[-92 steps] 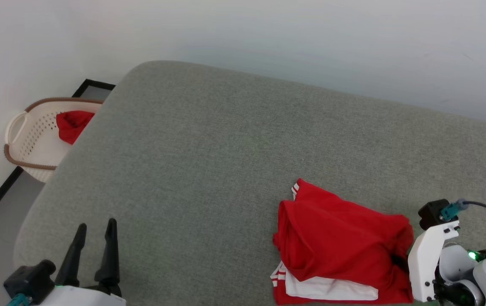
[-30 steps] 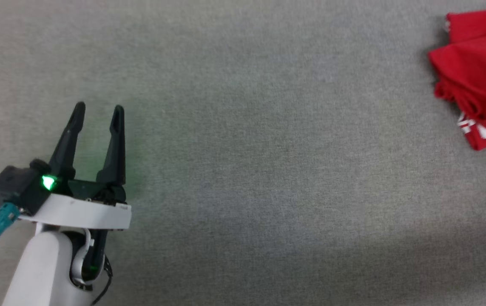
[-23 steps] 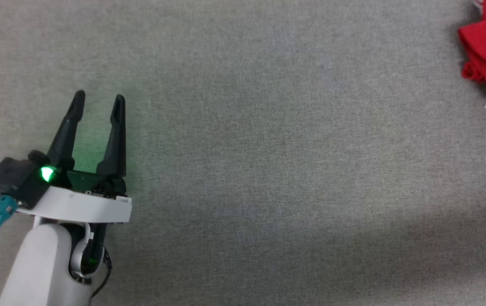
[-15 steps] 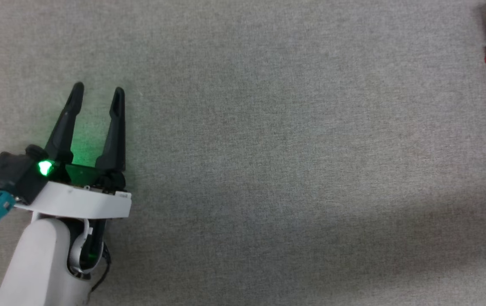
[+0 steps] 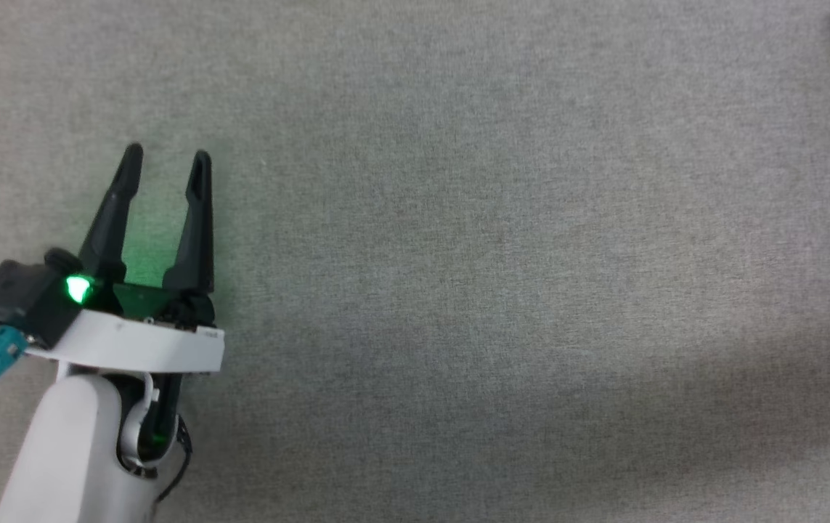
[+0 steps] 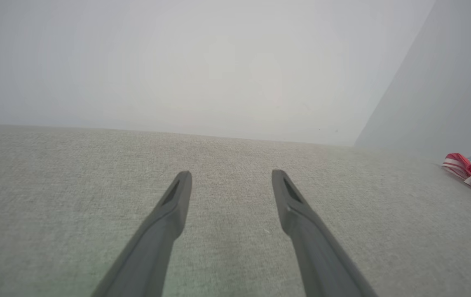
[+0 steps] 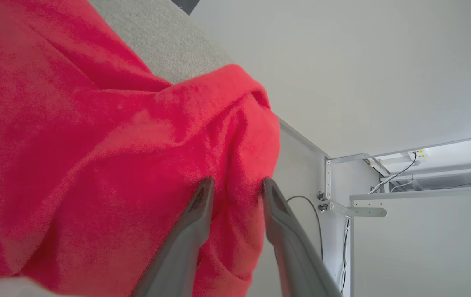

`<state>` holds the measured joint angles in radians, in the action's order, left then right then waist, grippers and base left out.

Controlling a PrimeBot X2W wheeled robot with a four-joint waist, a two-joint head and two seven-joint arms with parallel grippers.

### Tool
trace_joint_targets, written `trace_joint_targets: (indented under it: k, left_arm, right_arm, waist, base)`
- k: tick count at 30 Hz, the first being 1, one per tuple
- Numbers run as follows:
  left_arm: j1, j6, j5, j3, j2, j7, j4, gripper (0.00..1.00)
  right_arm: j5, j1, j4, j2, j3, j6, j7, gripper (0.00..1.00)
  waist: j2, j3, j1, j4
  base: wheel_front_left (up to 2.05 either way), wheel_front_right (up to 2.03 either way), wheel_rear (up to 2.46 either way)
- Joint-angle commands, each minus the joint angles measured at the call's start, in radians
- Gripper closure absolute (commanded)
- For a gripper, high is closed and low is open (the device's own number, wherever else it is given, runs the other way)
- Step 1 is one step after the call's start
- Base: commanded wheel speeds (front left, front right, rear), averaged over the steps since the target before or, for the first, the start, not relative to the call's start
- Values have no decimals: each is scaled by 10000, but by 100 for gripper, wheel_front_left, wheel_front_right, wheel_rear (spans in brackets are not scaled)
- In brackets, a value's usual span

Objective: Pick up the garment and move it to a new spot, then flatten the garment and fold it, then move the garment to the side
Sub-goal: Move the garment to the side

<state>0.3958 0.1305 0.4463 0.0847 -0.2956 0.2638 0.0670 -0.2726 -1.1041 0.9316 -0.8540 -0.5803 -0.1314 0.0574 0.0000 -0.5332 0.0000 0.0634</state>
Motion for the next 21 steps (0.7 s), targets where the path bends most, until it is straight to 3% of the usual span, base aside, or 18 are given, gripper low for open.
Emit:
trace_joint_targets:
  k: [1, 5, 14, 21]
  left_arm:
    - [-187, 3, 45, -56, 53, -5, 39, 0]
    - [-472, 3, 86, -192, 136, -3, 123, 0]
    - [-1200, 3, 94, -506, 303, 0, 351, 0]
    - [-1859, 1, -49, -735, 345, 0, 521, 0]
  right_arm:
    - [14, -84, 81, 104, 107, 16, -89, 16]
    - [61, 76, 92, 385, 376, 16, -233, 0]
    - [-358, 1175, -94, 1062, 1172, 16, -1077, 0]
    - [-535, 2627, -451, 1918, 2007, 16, -2395, 0]
  waist:
    - [0, 352, 0, -81]
    - [0, 889, 0, -191]
    - [0, 2098, 0, -500]
    - [0, 3180, 0, -753]
  base:
    - [0, 0, 0]
    - [0, 0, 0]
    - [0, 0, 0]
    - [0, 0, 0]
